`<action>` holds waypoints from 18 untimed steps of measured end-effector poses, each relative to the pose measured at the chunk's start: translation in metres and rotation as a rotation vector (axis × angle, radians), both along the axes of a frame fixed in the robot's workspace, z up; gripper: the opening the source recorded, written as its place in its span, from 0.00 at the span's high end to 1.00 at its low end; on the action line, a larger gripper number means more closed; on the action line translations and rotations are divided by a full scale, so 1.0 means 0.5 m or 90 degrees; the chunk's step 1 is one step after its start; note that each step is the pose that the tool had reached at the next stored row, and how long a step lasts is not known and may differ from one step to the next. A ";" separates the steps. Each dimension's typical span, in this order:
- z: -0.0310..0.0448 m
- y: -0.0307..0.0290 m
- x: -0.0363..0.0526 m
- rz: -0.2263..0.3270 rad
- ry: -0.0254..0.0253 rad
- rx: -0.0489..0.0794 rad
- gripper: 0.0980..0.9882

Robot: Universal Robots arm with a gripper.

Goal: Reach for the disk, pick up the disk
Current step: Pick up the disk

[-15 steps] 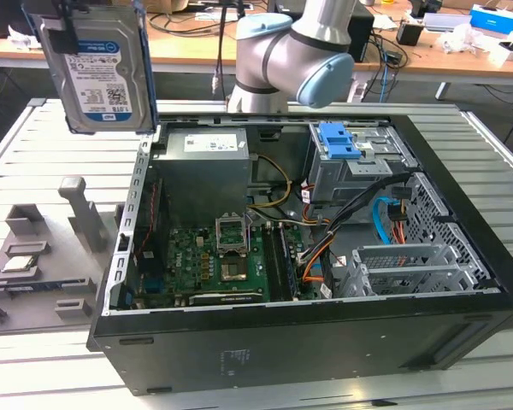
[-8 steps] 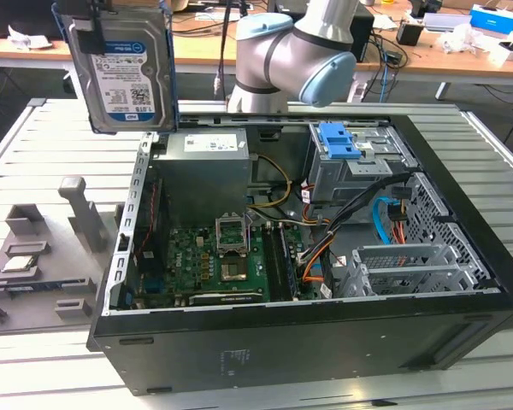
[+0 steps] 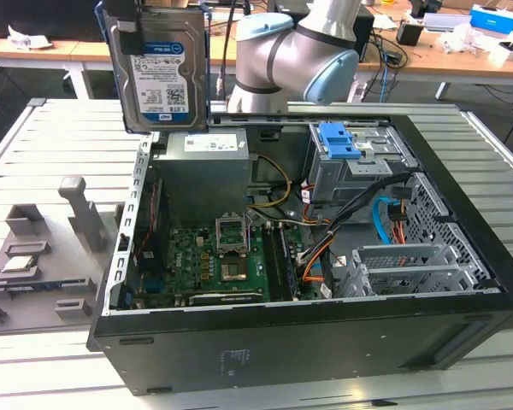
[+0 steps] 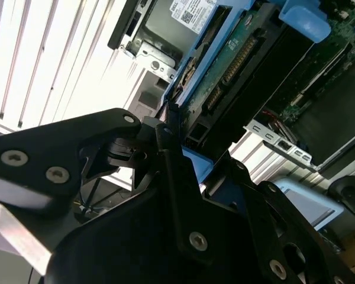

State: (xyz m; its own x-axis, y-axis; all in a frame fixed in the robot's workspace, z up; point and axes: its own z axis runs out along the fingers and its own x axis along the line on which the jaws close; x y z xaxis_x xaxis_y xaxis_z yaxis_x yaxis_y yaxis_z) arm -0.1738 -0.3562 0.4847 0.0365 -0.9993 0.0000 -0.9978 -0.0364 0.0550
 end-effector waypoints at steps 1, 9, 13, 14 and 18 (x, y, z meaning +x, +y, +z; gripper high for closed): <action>0.000 0.000 0.011 0.000 0.0000 0.000 0.70; 0.000 0.001 0.074 0.000 0.0001 0.000 0.70; 0.000 0.001 0.106 0.000 0.0000 0.000 0.70; 0.000 0.001 0.114 0.000 0.0000 0.000 0.70; 0.000 0.002 0.140 0.000 0.0000 0.000 0.70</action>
